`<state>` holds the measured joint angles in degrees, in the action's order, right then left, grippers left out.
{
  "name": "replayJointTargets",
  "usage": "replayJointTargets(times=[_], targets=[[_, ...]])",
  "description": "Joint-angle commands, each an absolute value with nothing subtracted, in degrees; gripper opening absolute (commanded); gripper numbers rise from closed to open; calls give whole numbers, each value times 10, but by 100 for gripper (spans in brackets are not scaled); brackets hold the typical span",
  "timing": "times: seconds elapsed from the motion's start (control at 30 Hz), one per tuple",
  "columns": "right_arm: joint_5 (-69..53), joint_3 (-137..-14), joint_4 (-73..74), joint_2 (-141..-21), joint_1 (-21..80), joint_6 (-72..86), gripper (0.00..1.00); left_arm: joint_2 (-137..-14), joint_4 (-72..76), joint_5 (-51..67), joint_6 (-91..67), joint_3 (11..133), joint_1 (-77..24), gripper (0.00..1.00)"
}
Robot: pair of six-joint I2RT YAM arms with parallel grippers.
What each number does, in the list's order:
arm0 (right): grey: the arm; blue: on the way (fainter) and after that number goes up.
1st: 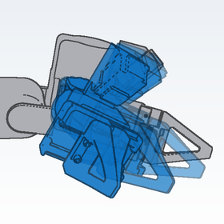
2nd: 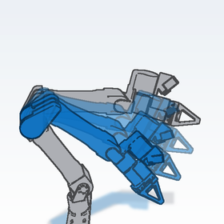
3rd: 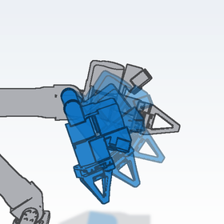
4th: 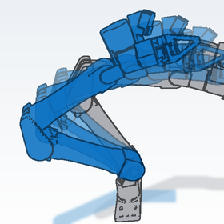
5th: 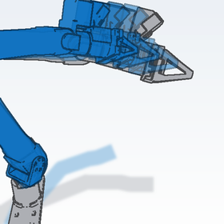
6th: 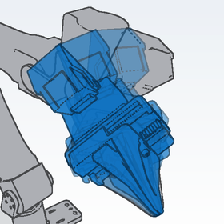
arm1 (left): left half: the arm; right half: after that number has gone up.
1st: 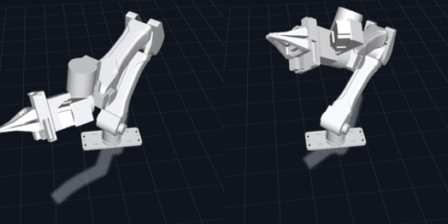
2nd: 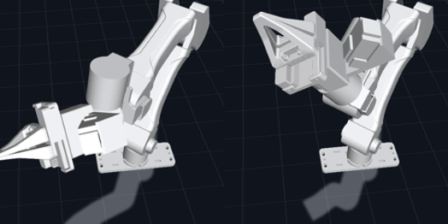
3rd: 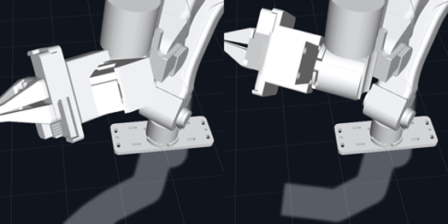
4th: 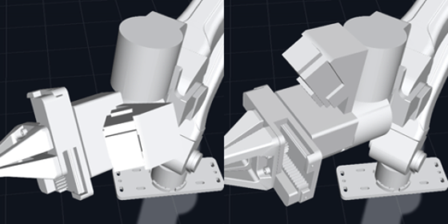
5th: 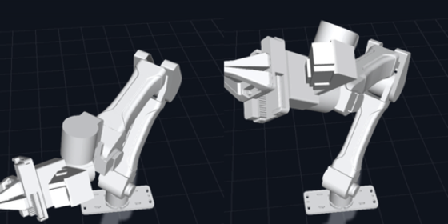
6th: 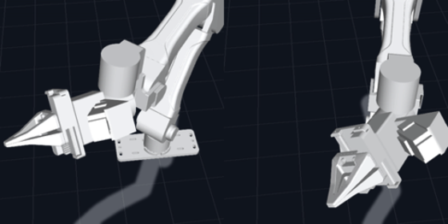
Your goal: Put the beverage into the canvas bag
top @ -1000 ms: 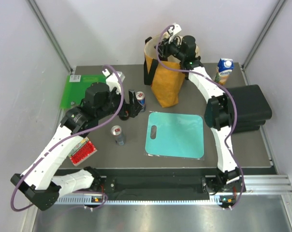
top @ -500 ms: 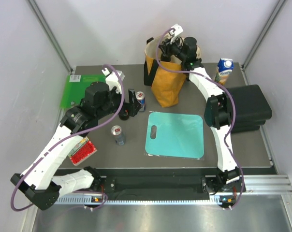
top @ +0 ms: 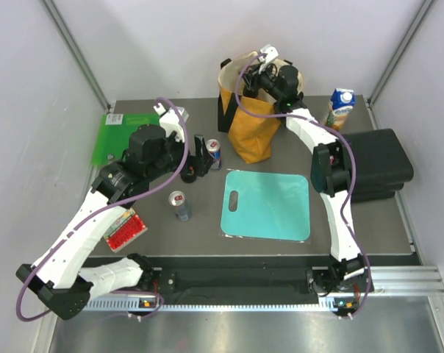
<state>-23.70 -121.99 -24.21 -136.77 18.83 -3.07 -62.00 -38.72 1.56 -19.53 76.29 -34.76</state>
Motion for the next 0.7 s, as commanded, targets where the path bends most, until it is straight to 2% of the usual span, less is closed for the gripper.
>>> replayJointTargets(times=[0.0, 0.1, 0.23, 0.5, 0.67], targets=[[-243, -1217, -333, -1305, 191, -47, 34, -612, -376, 5, -192, 775, -348, 97], [-234, -1223, -323, -1287, 190, -41, 46, -612, -376, 10, -195, 774, -349, 97], [-225, -1234, -294, -1266, 190, -35, 53, -609, -379, 8, -204, 779, -349, 97], [-214, -1213, -229, -1205, 193, -26, 61, -593, -387, 4, -210, 773, -349, 97], [-190, -1168, -190, -1132, 203, -4, 62, -583, -395, -12, -209, 773, -349, 98]])
